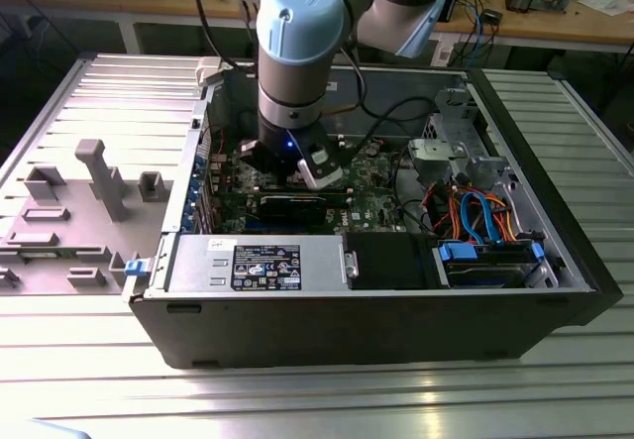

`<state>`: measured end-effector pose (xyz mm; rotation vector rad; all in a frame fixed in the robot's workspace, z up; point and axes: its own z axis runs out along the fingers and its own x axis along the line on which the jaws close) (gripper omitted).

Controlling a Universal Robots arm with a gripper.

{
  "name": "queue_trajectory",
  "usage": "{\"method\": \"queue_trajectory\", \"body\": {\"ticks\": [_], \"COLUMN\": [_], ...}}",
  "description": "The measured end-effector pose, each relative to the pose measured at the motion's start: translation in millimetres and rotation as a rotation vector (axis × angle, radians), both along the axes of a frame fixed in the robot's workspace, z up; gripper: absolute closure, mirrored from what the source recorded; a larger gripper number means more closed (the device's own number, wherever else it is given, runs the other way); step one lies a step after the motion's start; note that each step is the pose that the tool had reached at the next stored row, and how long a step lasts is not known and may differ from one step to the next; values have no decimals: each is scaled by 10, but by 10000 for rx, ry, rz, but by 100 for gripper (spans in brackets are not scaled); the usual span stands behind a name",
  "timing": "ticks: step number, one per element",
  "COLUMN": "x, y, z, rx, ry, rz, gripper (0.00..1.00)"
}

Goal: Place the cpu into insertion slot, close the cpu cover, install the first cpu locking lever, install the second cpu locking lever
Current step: 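Install the second cpu locking lever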

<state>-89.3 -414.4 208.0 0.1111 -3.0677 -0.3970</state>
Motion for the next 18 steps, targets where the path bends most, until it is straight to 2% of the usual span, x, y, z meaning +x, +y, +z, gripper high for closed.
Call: {"method": "queue_trajectory", "body": {"ticks": [3, 5, 6, 8, 18], "x": [0, -1, 0, -1, -1], "y": [0, 0, 0, 0, 0], "z": [69, 129, 185, 226, 233], "rx": [-2, -1, -1, -1, -1], "ry": [1, 0, 0, 1, 0], "rz": [1, 0, 0, 0, 0], "gripper": [89, 89, 89, 89, 89]}}
